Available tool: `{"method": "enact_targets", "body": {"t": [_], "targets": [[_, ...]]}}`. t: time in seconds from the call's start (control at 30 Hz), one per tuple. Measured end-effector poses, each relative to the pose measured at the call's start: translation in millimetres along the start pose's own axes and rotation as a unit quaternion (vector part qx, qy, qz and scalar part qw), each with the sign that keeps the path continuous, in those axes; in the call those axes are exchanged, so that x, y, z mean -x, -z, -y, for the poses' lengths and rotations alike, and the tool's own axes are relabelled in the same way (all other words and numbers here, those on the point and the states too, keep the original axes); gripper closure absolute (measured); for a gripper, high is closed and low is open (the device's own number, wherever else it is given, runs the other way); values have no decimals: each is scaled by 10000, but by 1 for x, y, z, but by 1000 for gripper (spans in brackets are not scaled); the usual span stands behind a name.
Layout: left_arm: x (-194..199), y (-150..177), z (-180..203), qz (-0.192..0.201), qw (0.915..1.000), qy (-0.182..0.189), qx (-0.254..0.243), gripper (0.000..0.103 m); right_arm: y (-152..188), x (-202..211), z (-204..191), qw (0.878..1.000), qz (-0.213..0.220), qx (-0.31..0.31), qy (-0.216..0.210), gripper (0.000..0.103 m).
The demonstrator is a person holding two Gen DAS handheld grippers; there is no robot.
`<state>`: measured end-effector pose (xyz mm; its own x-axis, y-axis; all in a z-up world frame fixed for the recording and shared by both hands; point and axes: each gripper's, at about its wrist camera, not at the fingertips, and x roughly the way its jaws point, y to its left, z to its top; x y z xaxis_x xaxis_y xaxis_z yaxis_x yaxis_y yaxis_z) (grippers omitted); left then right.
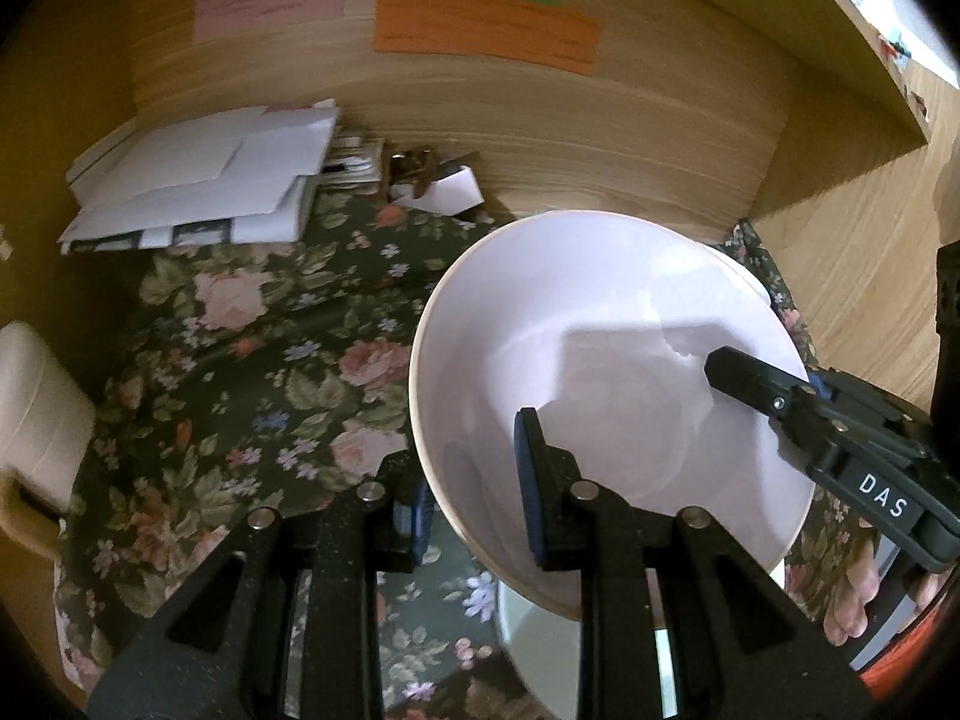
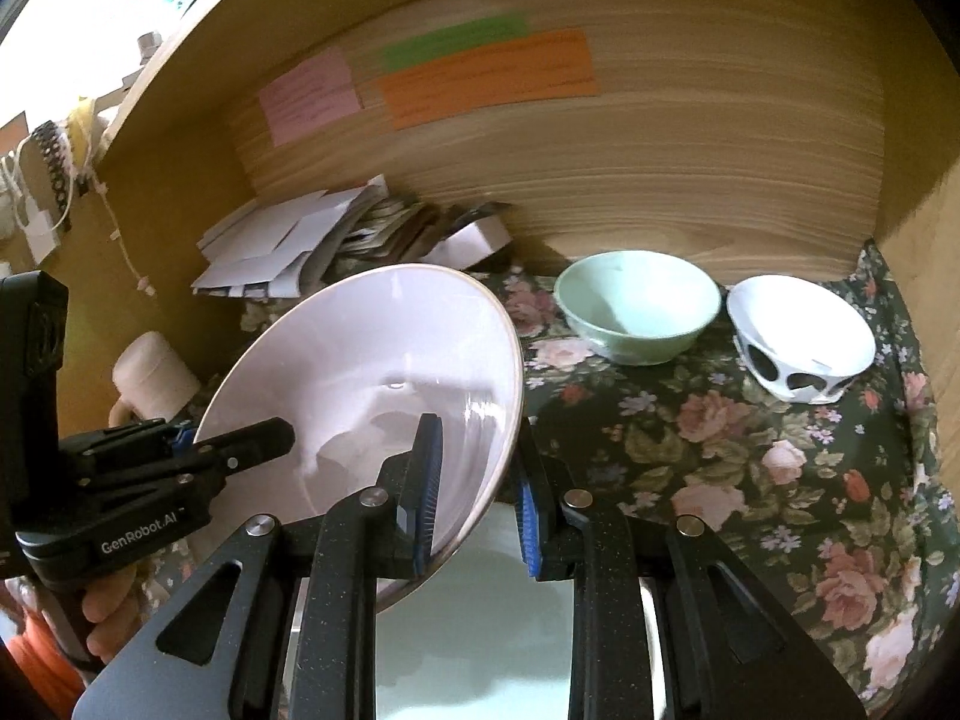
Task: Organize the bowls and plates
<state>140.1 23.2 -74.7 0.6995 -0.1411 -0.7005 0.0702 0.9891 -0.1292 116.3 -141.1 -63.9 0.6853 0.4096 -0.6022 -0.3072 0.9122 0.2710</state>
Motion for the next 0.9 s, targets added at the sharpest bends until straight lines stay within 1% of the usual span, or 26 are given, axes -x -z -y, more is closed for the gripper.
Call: {"method": "enact_targets", "body": {"t": [0.47,0.7,0.9], "targets": [[27,28,-34,69,9995,-202,246,79,14,-6,-40,9994,-94,236,-246,83],[35,42,-55,57,9986,-287,435,79,23,-16,-61,9984,-228,347,-382,83],[38,56,-74,-47,9976,-359,591,79,30,-27,-78,9971,-406,436,-482,83]]}}
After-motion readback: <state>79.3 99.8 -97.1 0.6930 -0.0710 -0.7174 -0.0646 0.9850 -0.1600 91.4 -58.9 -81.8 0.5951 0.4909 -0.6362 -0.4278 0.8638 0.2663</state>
